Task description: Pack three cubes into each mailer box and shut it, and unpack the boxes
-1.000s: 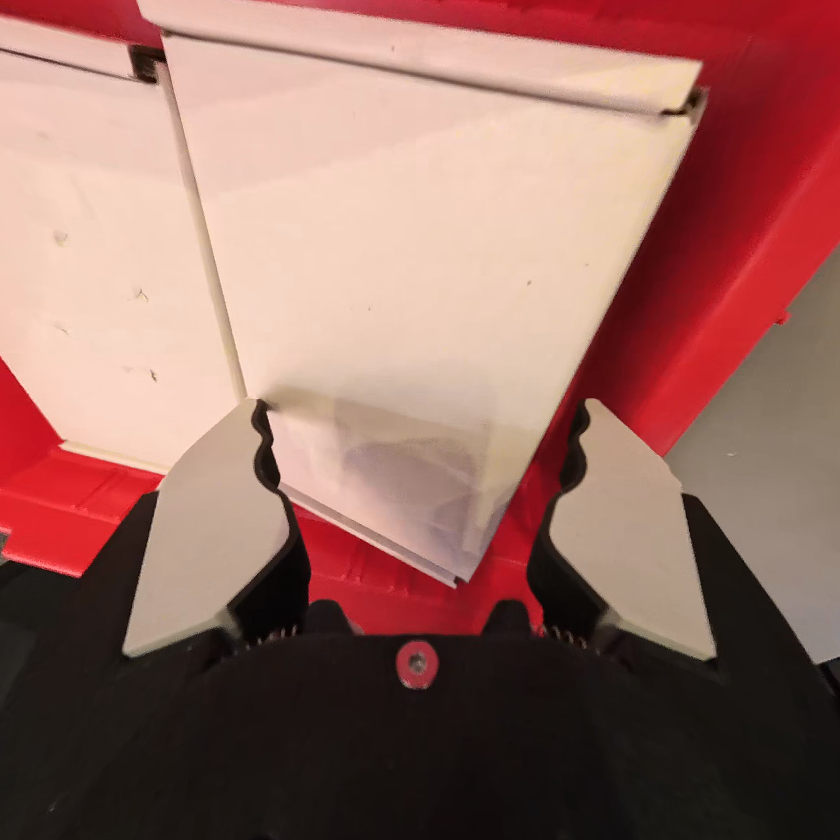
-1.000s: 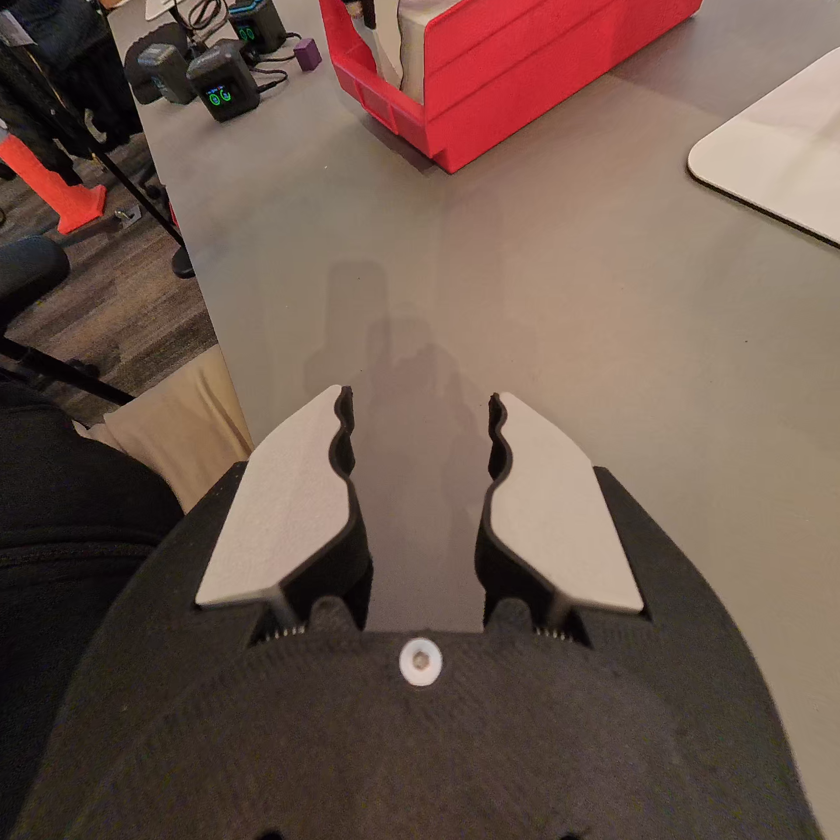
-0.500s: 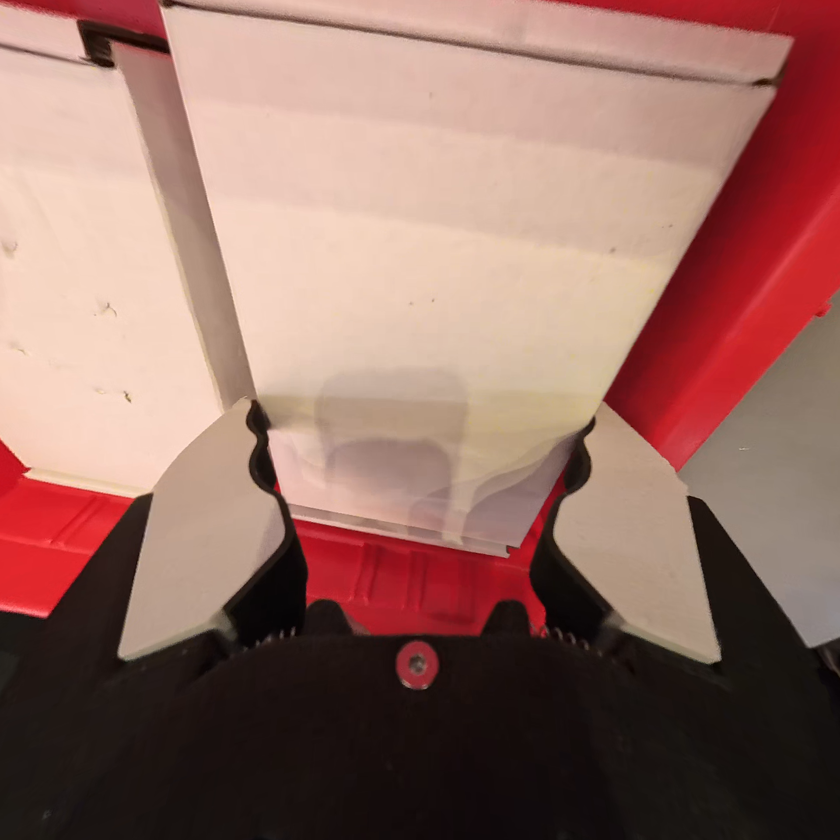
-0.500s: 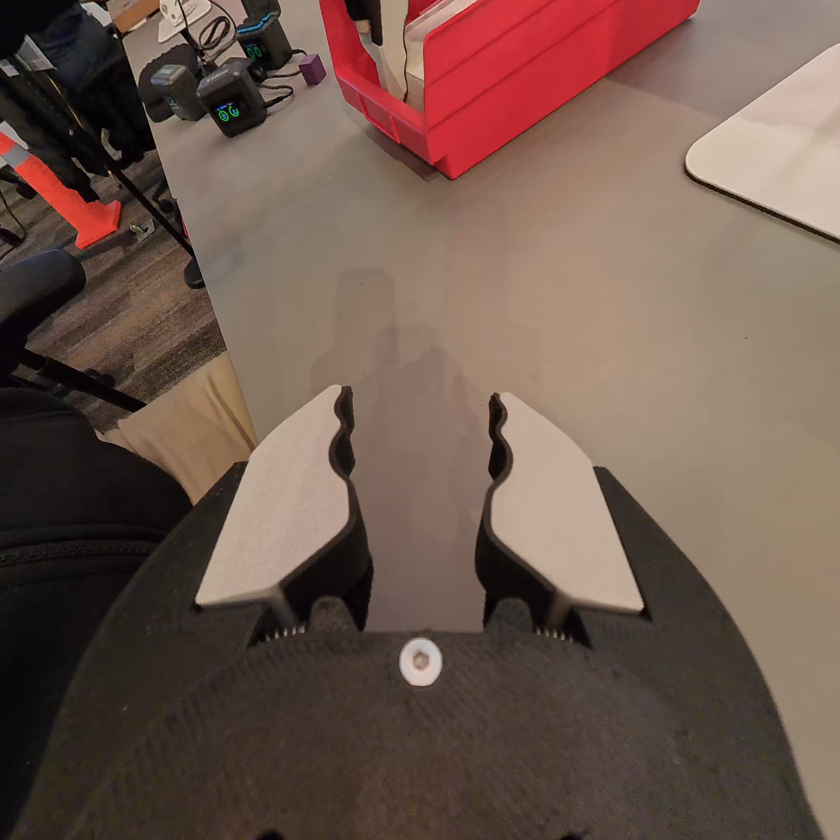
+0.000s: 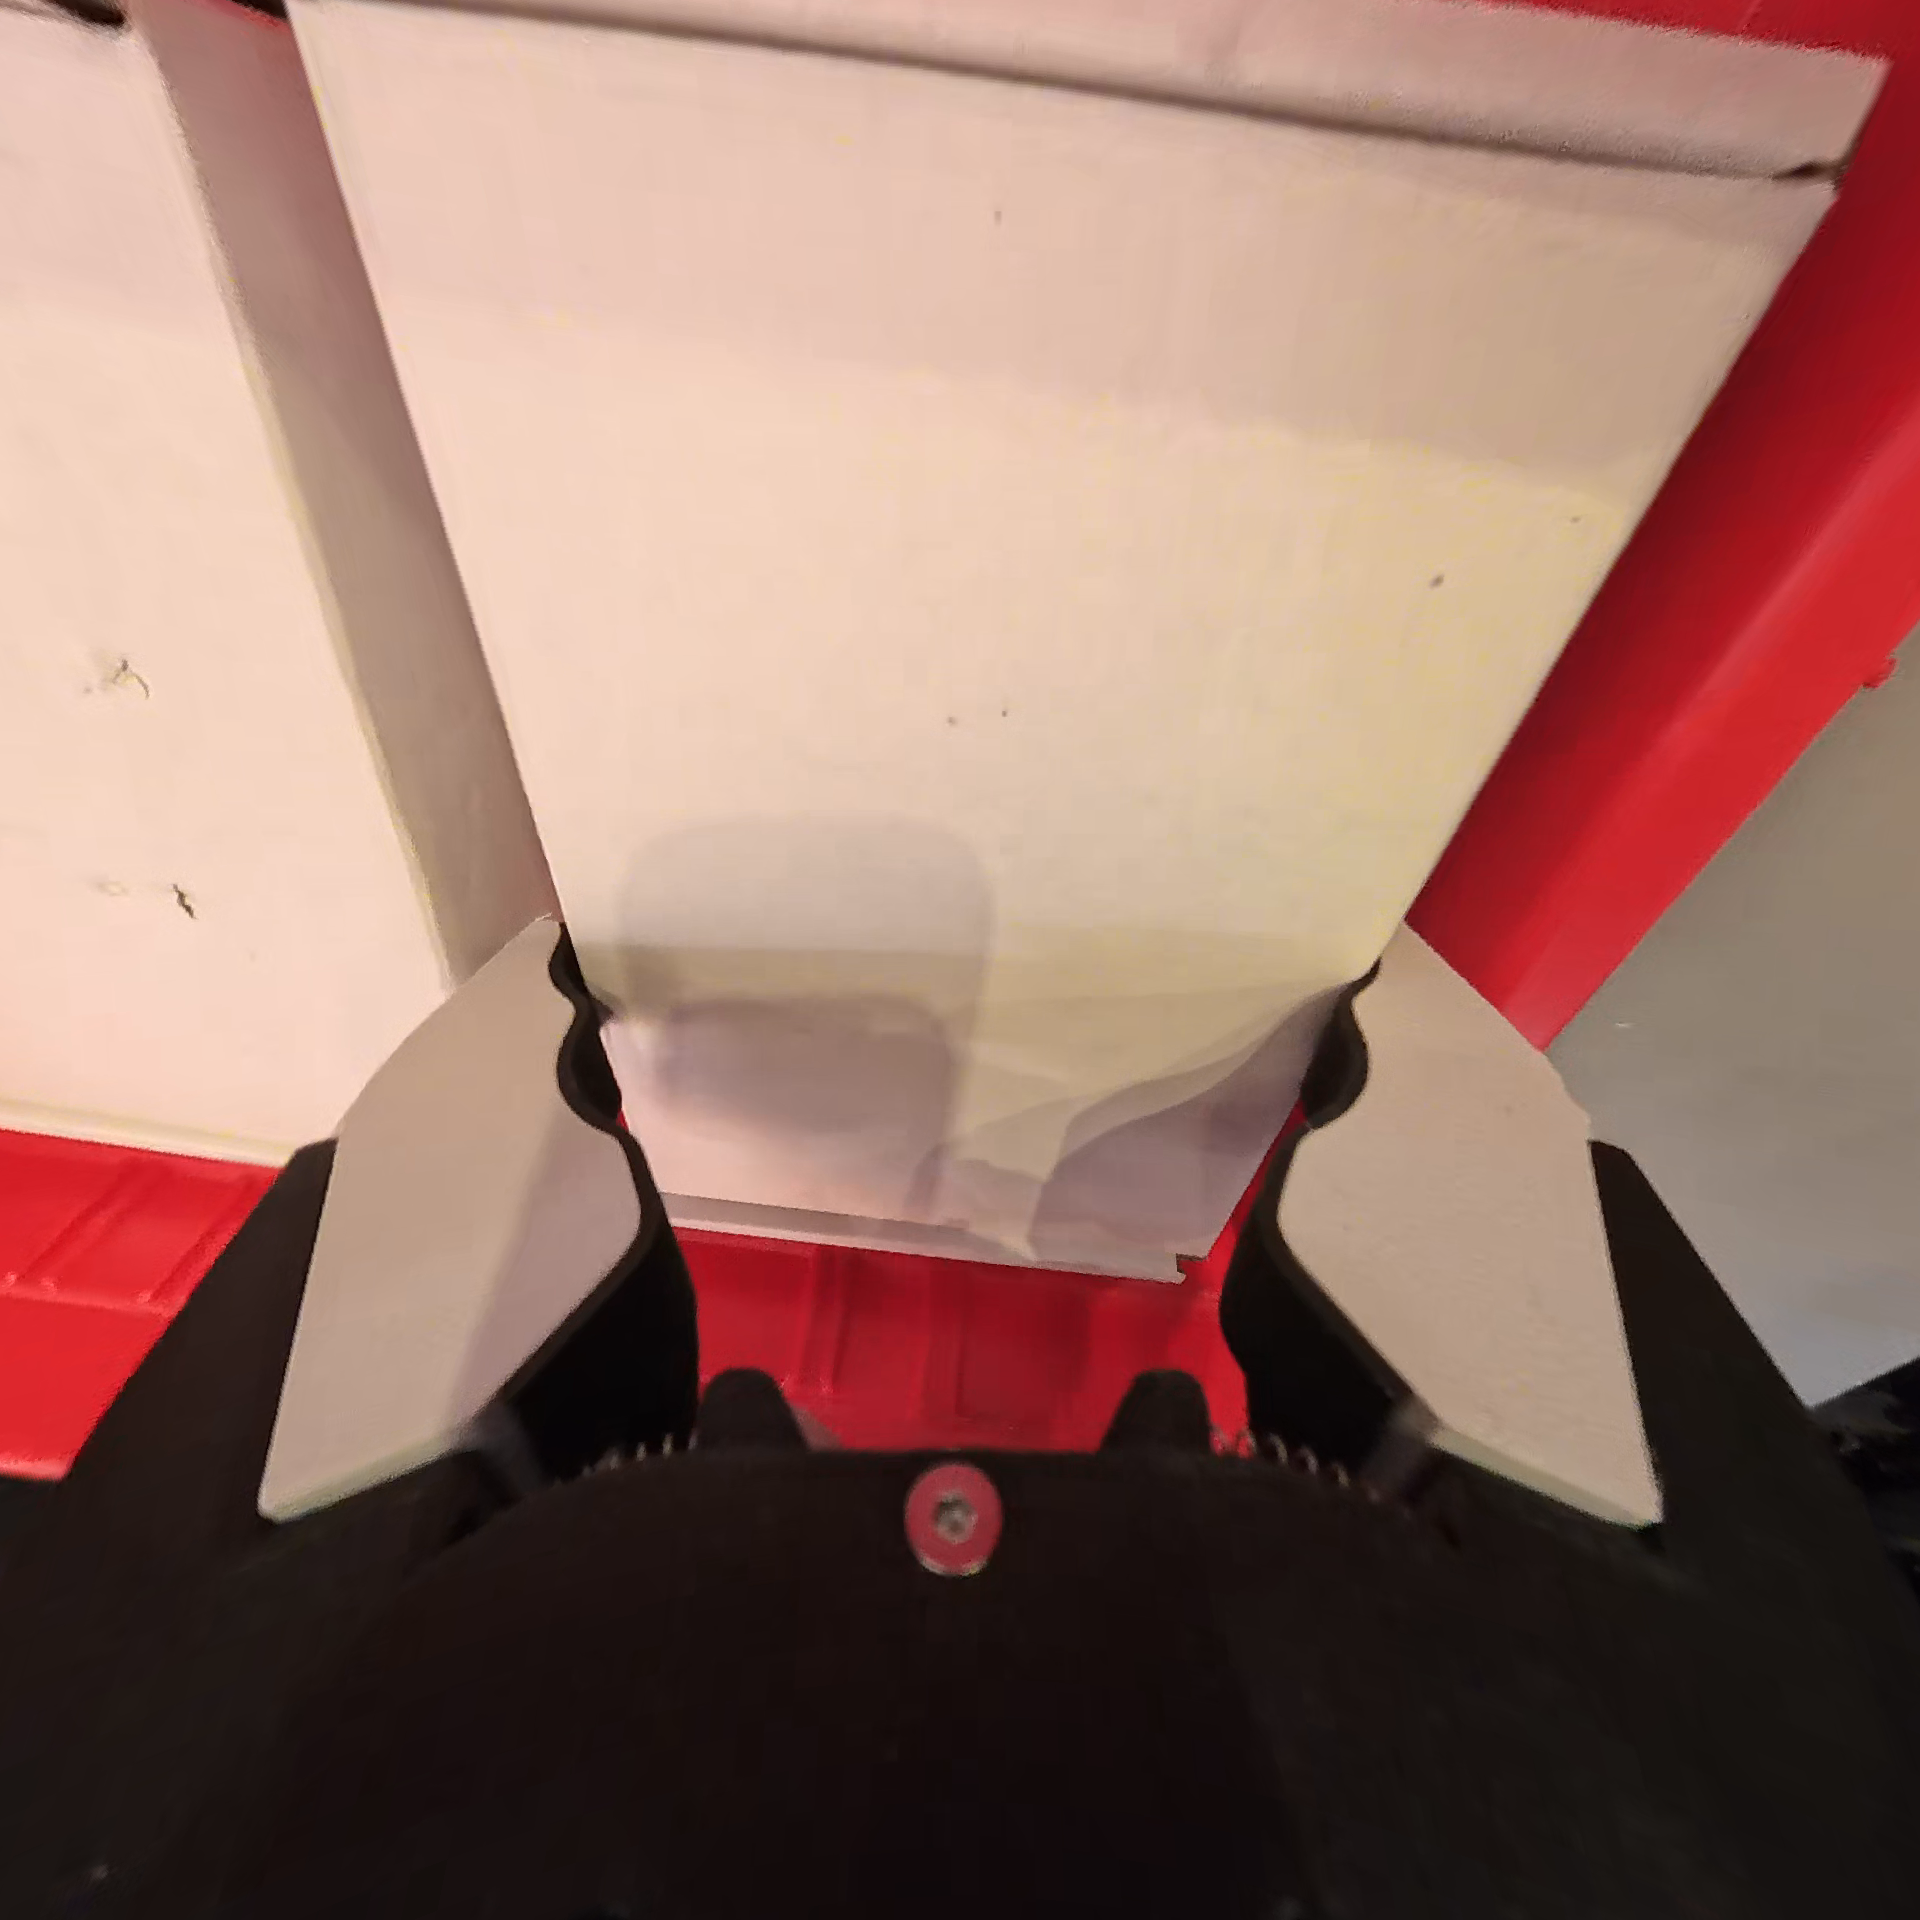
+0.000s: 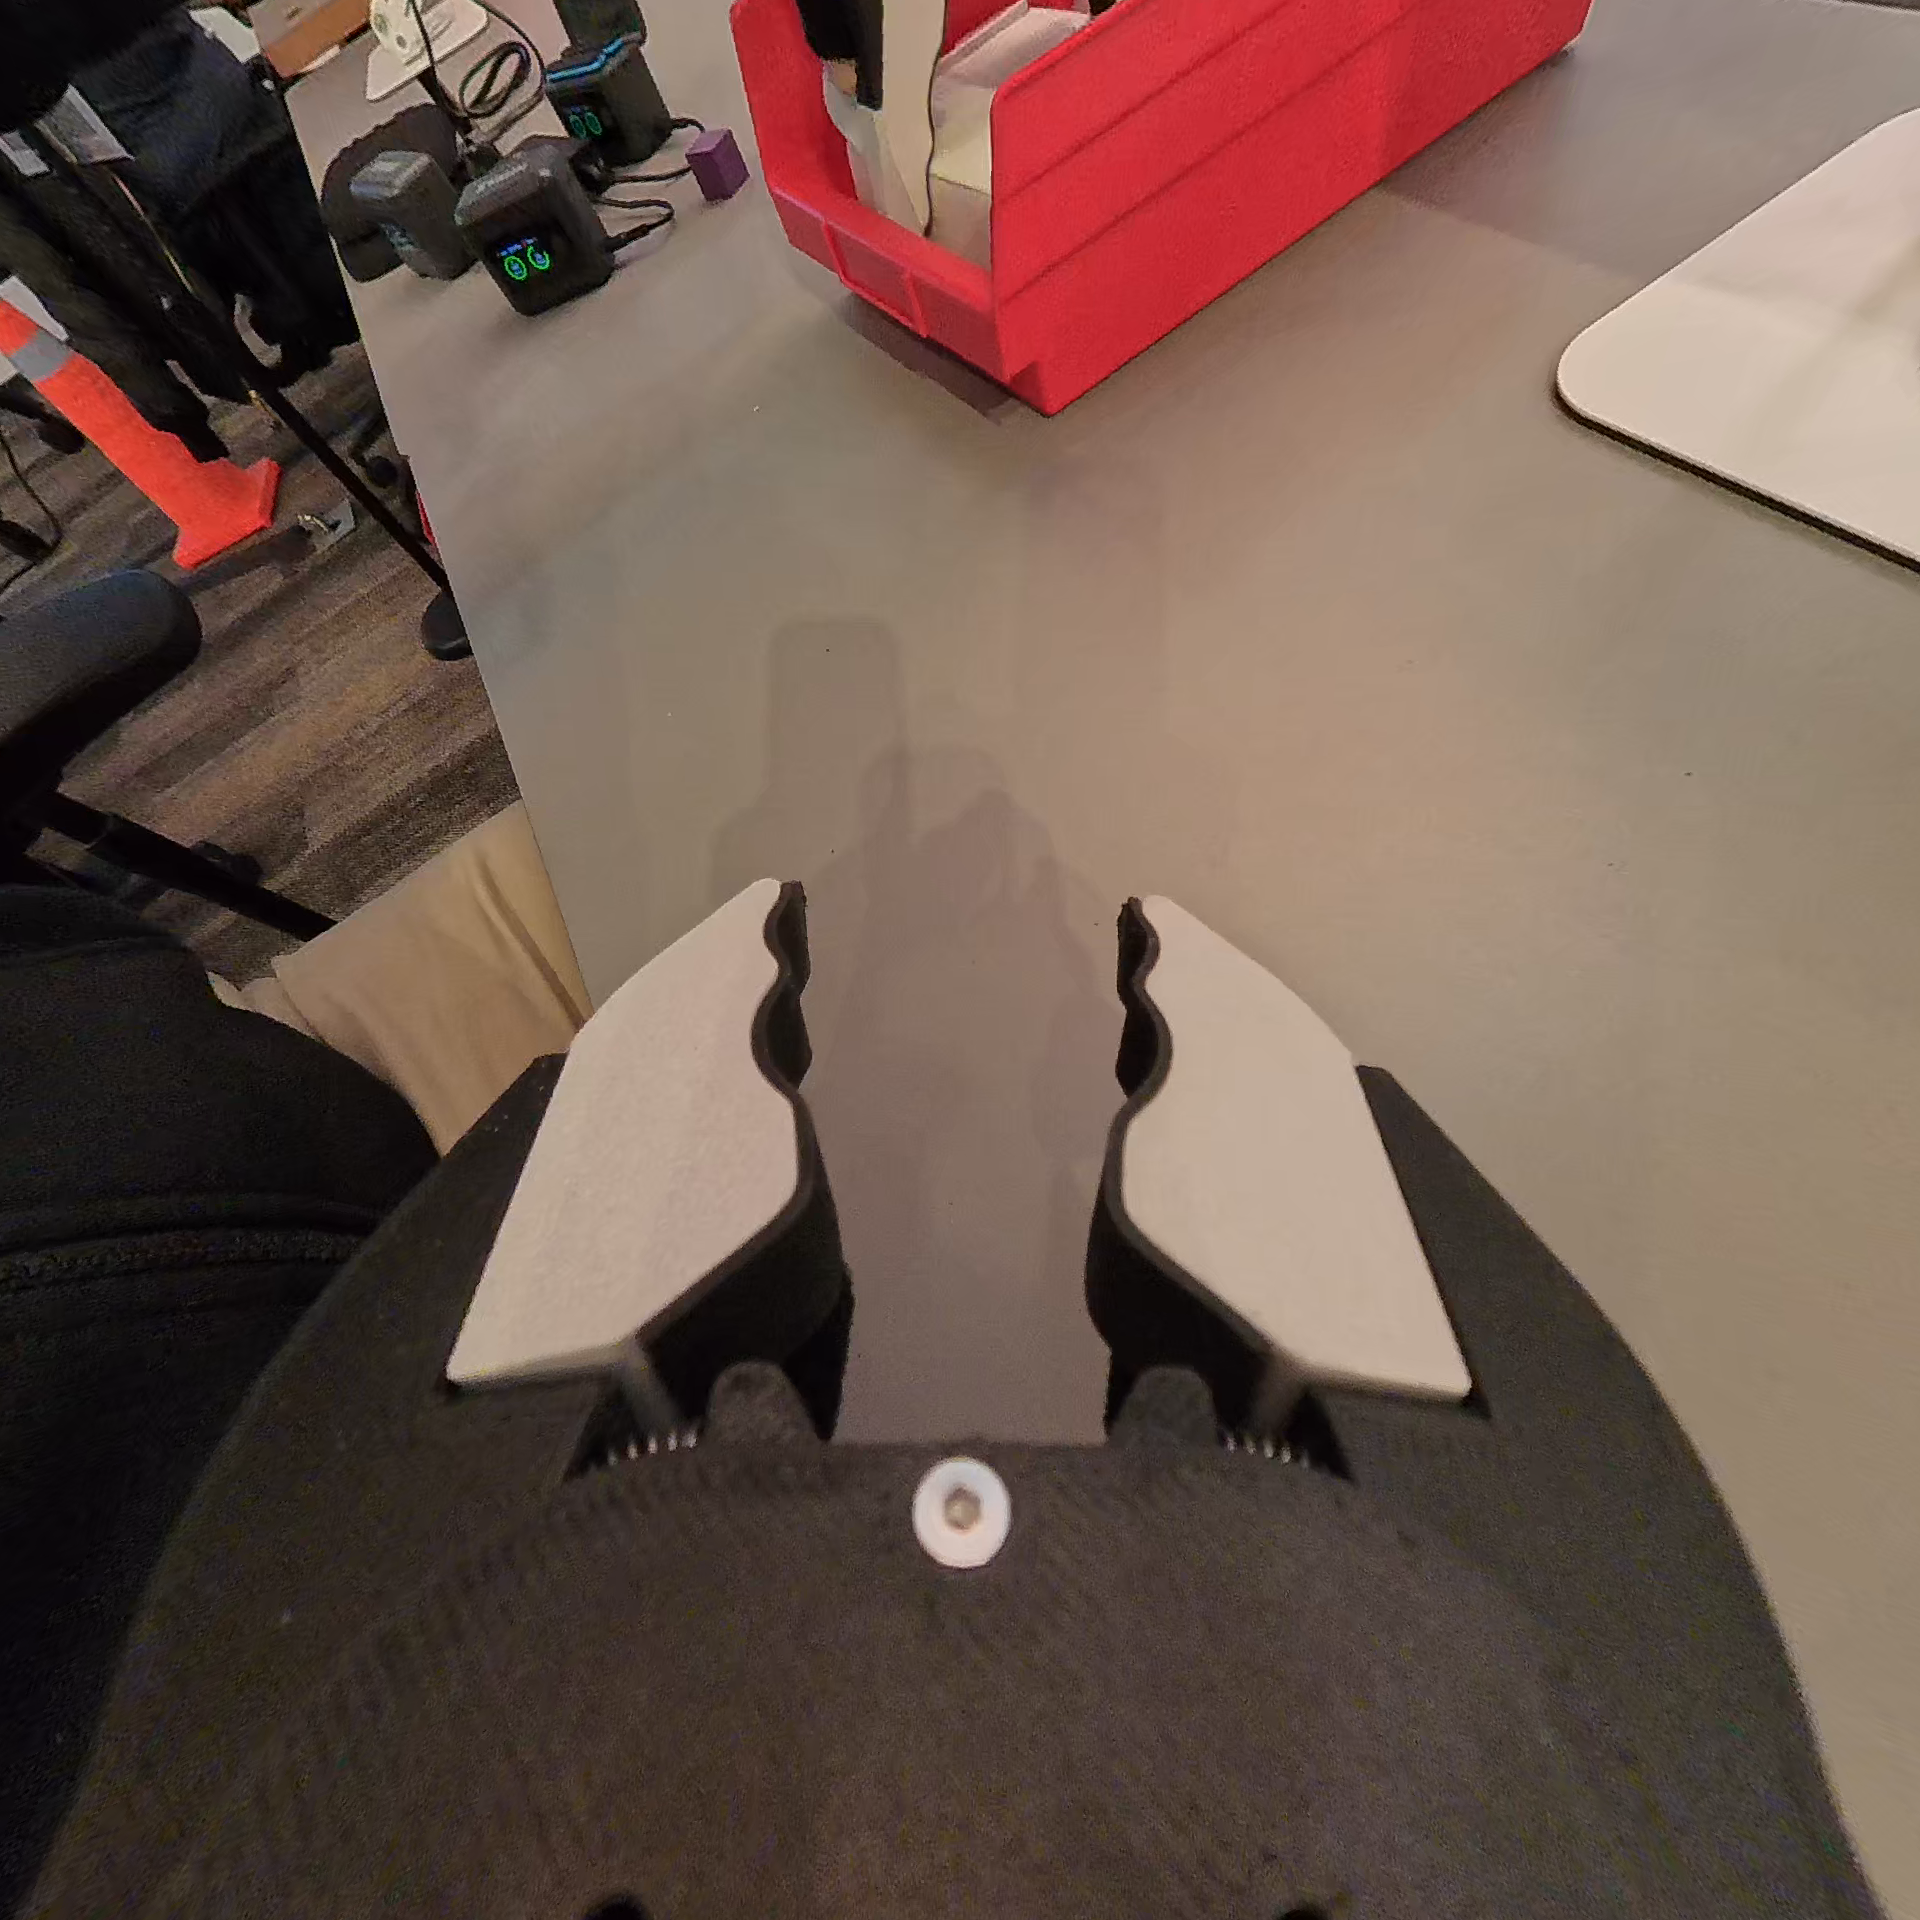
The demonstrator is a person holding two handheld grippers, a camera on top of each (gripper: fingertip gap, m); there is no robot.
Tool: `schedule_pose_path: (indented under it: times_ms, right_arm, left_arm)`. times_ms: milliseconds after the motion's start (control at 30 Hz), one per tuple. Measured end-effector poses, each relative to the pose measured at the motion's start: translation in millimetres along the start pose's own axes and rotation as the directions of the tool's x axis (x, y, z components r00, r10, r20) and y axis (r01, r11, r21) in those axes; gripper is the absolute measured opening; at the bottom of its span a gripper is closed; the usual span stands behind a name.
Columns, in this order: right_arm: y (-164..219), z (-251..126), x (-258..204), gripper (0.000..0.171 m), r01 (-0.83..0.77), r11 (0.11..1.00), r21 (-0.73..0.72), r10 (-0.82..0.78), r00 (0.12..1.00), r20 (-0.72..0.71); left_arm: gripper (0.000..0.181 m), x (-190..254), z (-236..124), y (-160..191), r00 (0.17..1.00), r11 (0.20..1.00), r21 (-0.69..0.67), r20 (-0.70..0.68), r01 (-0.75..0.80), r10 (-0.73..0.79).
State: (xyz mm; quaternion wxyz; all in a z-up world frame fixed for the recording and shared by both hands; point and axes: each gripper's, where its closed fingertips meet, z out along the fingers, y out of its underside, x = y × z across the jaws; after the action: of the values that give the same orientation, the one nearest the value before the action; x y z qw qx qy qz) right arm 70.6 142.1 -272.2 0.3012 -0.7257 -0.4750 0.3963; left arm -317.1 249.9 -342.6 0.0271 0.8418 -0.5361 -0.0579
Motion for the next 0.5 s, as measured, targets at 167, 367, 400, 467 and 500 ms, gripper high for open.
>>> schedule_pose_path:
  times_ms: [167, 367, 400, 467, 500]
  right_arm:
    - [-1, -1, 0, 0.057, 0.000, 1.000, 0.003, 0.000, 1.000, 0.001]
    - [-1, 1, -2, 0.057, 0.011, 1.000, 0.000, -0.011, 1.000, 0.001]
    - [-1, 1, -2, 0.057, 0.014, 1.000, -0.001, -0.014, 1.000, 0.001]
    - [-1, 1, -3, 0.057, 0.018, 1.000, -0.004, -0.018, 1.000, -0.001]
    - [0, 1, -3, 0.057, 0.020, 1.000, -0.005, -0.020, 1.000, -0.003]
  left_arm:
    - [0.130, -5, -19, 2, 1.000, 0.999, 0.033, 0.022, 0.021, -0.022]
    - [0.130, -1, -47, 6, 0.997, 0.994, 0.093, 0.025, 0.065, -0.068]
    - [0.130, 0, -49, 8, 0.997, 0.994, 0.091, 0.023, 0.069, -0.071]
    - [0.130, 4, -54, 11, 0.997, 0.992, 0.100, 0.019, 0.078, -0.080]
    - [0.130, 5, -59, 11, 0.996, 0.990, 0.113, 0.013, 0.086, -0.089]
